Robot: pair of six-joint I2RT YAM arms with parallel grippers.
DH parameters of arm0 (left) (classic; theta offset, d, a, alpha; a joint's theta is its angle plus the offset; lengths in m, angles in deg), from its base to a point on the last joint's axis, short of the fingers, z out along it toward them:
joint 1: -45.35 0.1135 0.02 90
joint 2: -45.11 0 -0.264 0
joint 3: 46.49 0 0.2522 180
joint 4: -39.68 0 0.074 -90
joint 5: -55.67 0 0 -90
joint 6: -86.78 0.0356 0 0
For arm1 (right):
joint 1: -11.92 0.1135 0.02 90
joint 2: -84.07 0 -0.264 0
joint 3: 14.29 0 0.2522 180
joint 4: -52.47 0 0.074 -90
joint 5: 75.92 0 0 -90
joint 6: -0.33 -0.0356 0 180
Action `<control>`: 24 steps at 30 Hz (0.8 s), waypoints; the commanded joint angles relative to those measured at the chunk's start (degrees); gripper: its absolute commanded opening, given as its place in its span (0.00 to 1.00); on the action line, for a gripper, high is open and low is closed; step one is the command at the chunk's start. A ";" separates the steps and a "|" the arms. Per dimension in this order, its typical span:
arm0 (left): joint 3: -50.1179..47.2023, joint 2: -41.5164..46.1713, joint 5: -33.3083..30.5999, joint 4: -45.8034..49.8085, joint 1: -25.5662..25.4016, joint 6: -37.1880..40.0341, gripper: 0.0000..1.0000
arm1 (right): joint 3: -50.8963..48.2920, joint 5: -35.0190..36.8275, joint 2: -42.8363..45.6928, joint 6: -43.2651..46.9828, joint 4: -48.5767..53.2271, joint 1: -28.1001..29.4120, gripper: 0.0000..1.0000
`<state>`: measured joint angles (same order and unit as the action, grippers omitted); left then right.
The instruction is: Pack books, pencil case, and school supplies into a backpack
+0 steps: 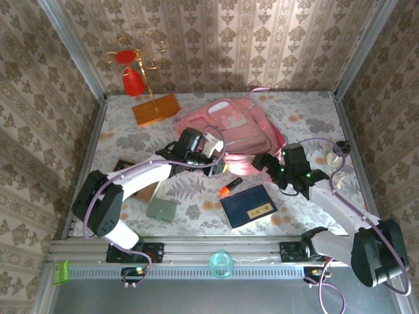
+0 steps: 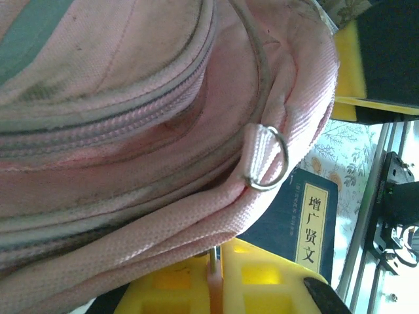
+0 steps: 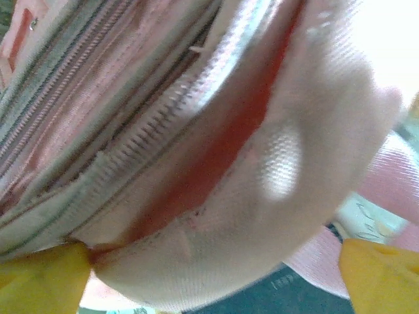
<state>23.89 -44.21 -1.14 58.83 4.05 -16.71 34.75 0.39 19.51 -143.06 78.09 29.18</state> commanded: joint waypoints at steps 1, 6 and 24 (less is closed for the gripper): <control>2.10 0.66 2.14 -4.66 -0.79 0.22 0.00 | 0.91 0.89 -3.03 -3.38 -7.57 1.12 0.84; 0.61 2.35 1.07 -2.61 0.42 1.52 0.00 | 2.21 4.40 -2.47 0.04 -6.92 -1.72 0.30; -7.52 5.48 -0.86 -3.05 13.96 1.28 0.00 | 5.34 -1.23 0.74 4.17 -4.23 -11.63 0.00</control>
<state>16.08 -39.25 -1.09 56.84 16.29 -15.60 39.02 -4.59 19.47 -139.34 75.42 19.23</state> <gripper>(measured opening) 0.087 0.142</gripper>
